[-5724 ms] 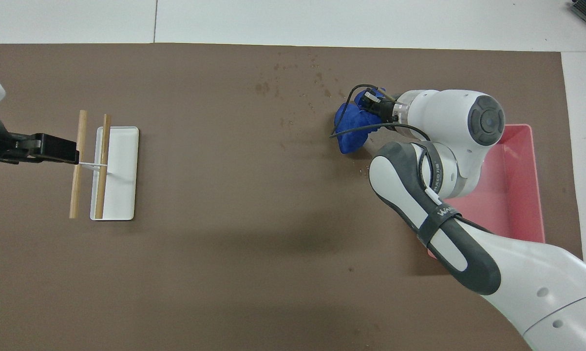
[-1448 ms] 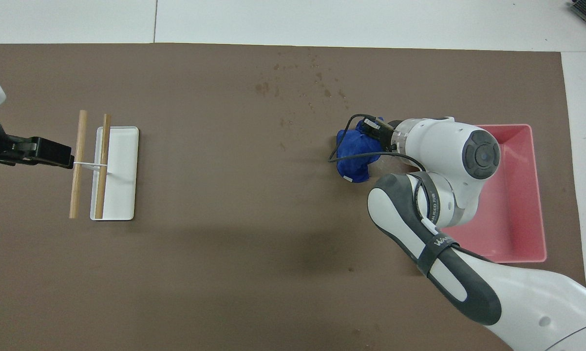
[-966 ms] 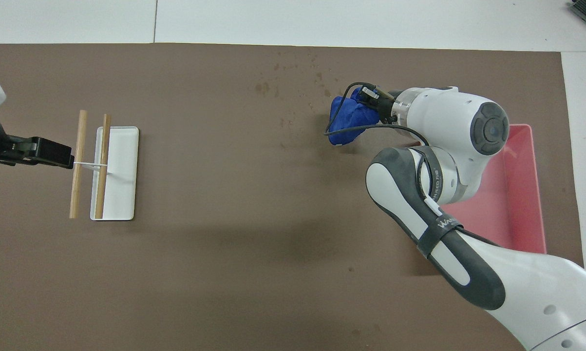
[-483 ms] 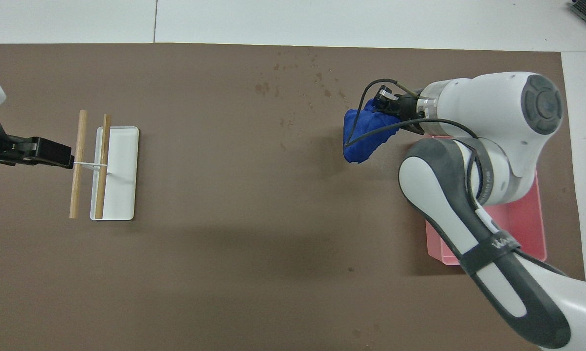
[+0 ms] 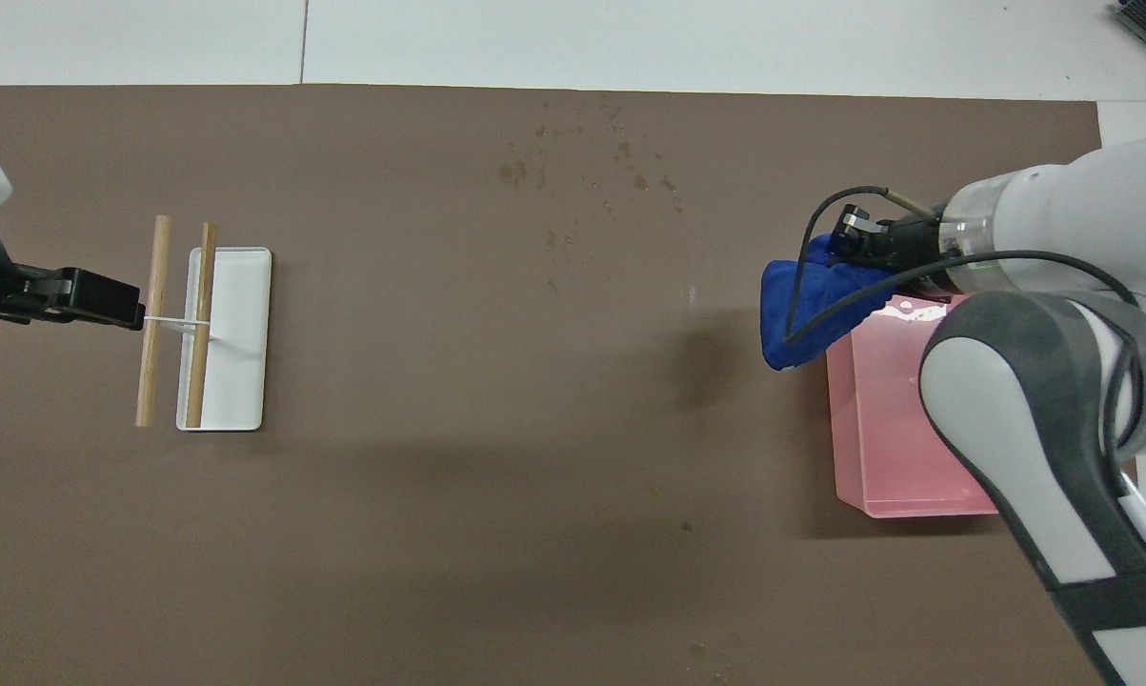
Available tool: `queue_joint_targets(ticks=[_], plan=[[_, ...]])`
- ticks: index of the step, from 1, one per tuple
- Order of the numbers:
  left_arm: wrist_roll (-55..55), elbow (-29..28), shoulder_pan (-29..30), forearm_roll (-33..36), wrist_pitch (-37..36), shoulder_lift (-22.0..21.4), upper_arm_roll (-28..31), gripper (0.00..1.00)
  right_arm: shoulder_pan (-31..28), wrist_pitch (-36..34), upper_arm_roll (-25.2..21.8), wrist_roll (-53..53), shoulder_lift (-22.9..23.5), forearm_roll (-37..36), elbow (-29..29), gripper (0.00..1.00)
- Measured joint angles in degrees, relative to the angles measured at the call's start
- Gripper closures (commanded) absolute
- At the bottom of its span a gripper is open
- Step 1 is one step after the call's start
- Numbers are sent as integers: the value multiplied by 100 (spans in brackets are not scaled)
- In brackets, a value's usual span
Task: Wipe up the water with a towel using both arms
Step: 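Carry the towel into the pink bin with the right gripper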
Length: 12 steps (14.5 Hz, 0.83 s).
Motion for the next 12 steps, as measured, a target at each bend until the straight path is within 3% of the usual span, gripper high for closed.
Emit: queue_joint_targets(ticks=[5, 10, 11, 12], plan=[[0, 0, 0, 0, 0, 0, 0, 0, -777, -499, -9, -1256, -607, -449, -705, 100], [0, 0, 0, 0, 0, 0, 0, 0, -1282, -315, -8, -2006, -580, -827, -1396, 100], [0, 0, 0, 0, 0, 0, 0, 0, -1342, -155, -8, -2116, -505, -827, -1564, 96], [0, 0, 0, 0, 0, 0, 0, 0, -1371, 2, -10, -2189, -410, -827, -1715, 38]])
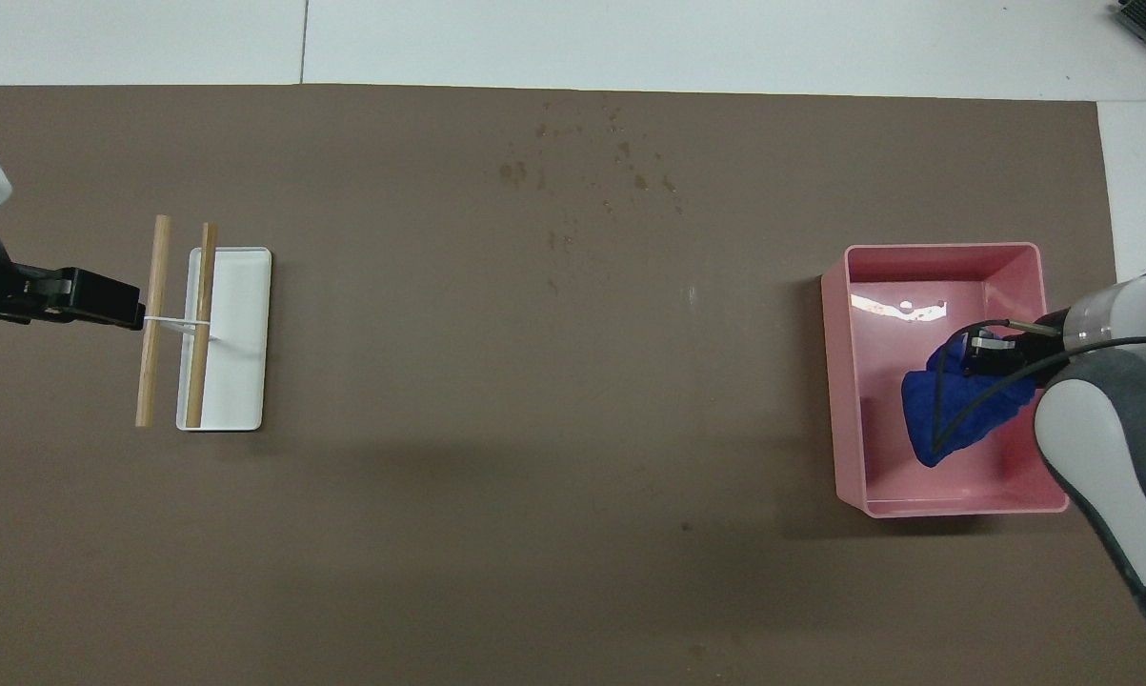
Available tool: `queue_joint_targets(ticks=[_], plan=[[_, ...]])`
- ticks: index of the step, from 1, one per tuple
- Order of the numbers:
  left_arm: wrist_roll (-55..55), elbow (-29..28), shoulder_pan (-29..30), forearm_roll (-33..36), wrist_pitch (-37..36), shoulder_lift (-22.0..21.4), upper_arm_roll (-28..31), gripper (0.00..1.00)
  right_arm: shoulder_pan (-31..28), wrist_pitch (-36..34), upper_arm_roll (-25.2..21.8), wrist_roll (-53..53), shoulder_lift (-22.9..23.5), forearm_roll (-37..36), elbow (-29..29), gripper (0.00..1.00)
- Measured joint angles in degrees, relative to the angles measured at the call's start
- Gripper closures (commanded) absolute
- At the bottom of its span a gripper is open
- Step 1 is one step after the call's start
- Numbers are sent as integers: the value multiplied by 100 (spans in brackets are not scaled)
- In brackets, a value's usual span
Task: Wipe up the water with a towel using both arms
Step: 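Carry the towel into the pink bin with the right gripper, then open the right gripper and release the towel in the bin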
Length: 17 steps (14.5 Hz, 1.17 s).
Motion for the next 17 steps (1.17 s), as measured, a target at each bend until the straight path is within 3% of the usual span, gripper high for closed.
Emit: queue_joint_targets(ticks=[1, 7, 13, 17], plan=[[0, 0, 0, 0, 0, 0, 0, 0, -5, 131, 2, -27, 90, 0, -121, 0], [0, 0, 0, 0, 0, 0, 0, 0, 27, -139, 58, -42, 117, -3, -105, 0], [0, 0, 0, 0, 0, 0, 0, 0, 332, -1366, 127, -54, -48, -154, 1376, 0], [0, 0, 0, 0, 0, 0, 0, 0, 650, -1821, 137, -54, -54, -276, 2238, 0]])
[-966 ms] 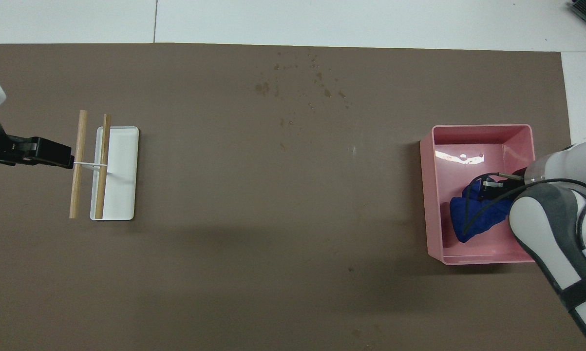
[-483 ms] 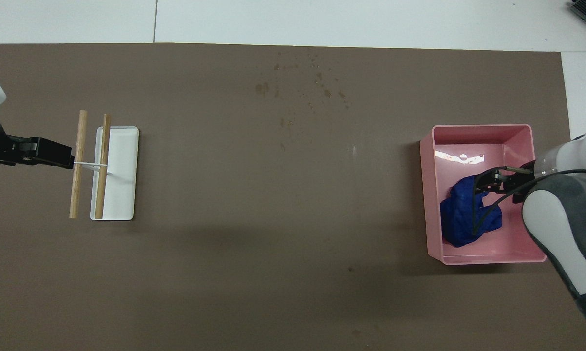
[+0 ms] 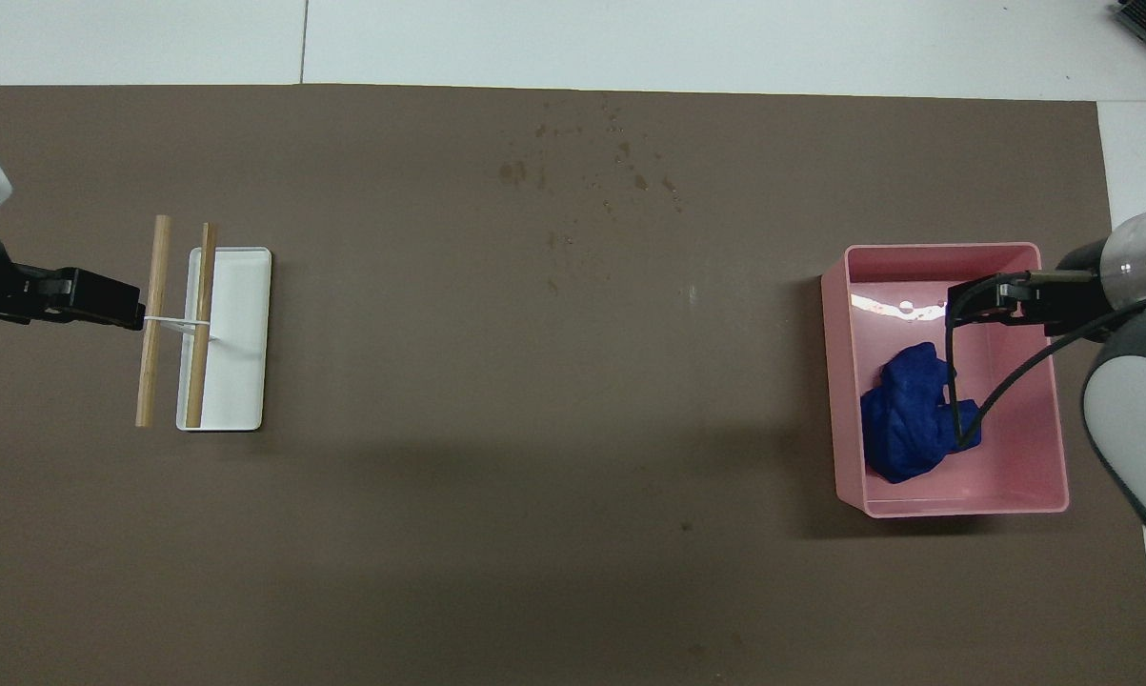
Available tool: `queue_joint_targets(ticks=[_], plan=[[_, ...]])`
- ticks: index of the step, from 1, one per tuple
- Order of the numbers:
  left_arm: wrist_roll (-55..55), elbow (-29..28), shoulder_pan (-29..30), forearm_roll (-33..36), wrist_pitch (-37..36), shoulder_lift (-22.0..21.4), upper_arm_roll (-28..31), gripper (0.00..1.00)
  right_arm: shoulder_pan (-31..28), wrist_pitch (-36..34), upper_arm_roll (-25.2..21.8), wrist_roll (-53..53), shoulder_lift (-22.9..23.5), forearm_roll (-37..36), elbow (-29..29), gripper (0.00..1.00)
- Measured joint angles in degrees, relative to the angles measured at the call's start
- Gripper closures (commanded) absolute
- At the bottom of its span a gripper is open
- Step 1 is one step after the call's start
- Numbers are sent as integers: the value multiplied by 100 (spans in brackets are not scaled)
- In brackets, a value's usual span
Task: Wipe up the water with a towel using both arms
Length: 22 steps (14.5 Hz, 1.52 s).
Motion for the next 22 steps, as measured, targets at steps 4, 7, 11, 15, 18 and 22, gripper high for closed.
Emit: queue_joint_targets(ticks=[4, 7, 11, 15, 18, 22], plan=[[0, 0, 0, 0, 0, 0, 0, 0, 36, -603, 1, 0, 31, 0, 772, 0], [0, 0, 0, 0, 0, 0, 0, 0, 37, -1055, -1, 0, 32, 0, 1025, 0], [0, 0, 0, 0, 0, 0, 0, 0, 51, -1196, -5, 0, 55, 0, 1115, 0], [0, 0, 0, 0, 0, 0, 0, 0, 56, -1425, -6, 0, 58, -1, 1106, 0], [0, 0, 0, 0, 0, 0, 0, 0, 40, -1425, -20, 0, 58, -15, 1060, 0], [0, 0, 0, 0, 0, 0, 0, 0, 30, -1427, -32, 0, 39, -16, 950, 0]])
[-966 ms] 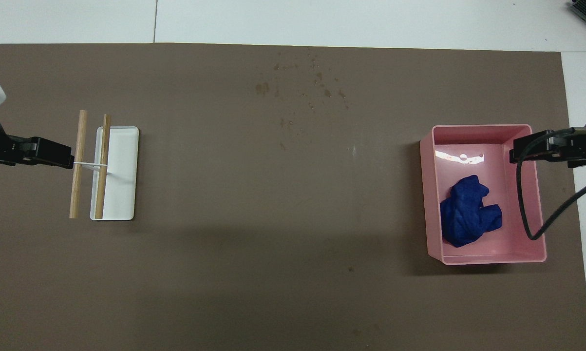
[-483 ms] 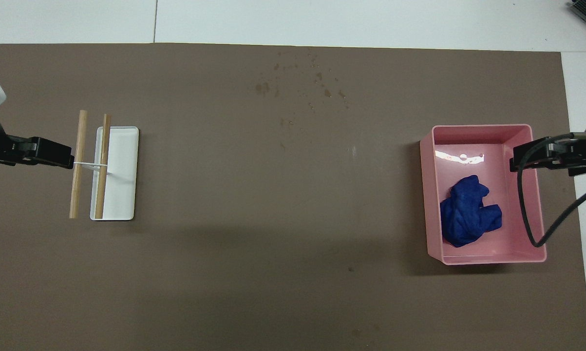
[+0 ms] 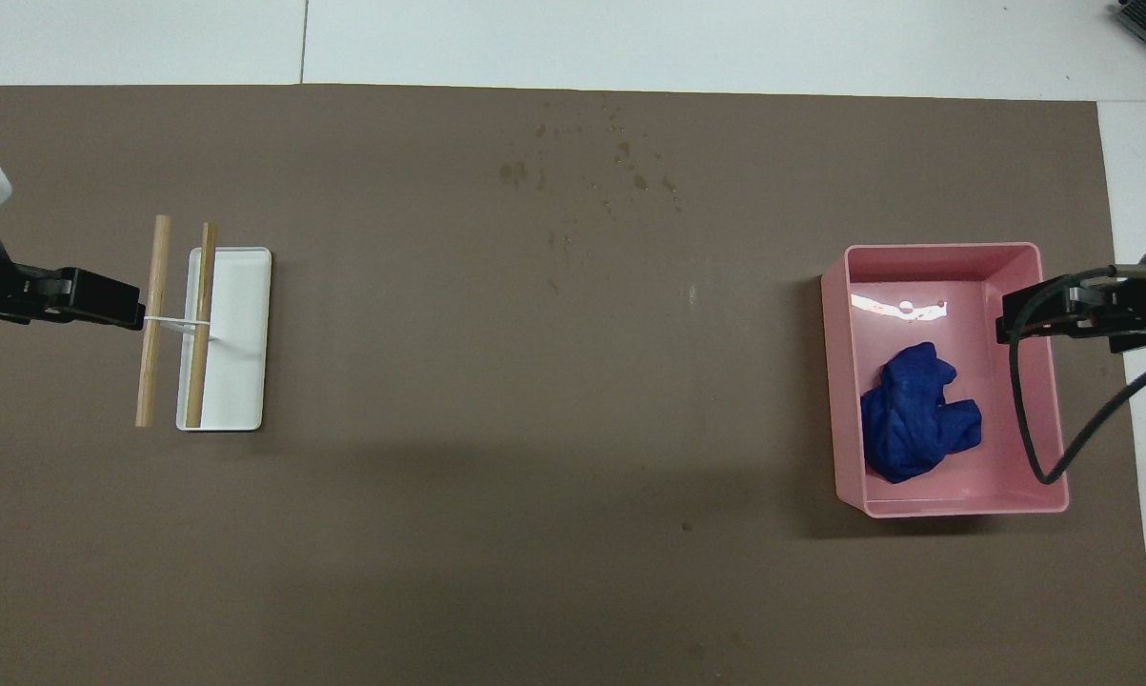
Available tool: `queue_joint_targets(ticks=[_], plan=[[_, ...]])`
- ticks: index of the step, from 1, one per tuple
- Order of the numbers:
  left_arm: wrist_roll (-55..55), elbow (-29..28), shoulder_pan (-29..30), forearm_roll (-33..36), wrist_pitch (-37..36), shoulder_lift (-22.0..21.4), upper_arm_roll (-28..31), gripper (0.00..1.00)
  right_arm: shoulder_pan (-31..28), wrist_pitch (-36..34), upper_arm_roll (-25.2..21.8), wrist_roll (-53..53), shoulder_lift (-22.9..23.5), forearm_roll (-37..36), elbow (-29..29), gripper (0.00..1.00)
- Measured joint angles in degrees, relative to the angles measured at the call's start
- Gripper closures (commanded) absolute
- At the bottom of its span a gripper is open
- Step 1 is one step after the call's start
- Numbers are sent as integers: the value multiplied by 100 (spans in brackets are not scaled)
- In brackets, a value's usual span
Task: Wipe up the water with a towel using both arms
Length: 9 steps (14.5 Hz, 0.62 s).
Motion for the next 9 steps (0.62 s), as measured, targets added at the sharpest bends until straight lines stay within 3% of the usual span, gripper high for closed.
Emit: queue_joint_targets(ticks=[9], plan=[[0, 0, 0, 0, 0, 0, 0, 0, 0, 0, 0, 0, -12, 0, -37, 0]])
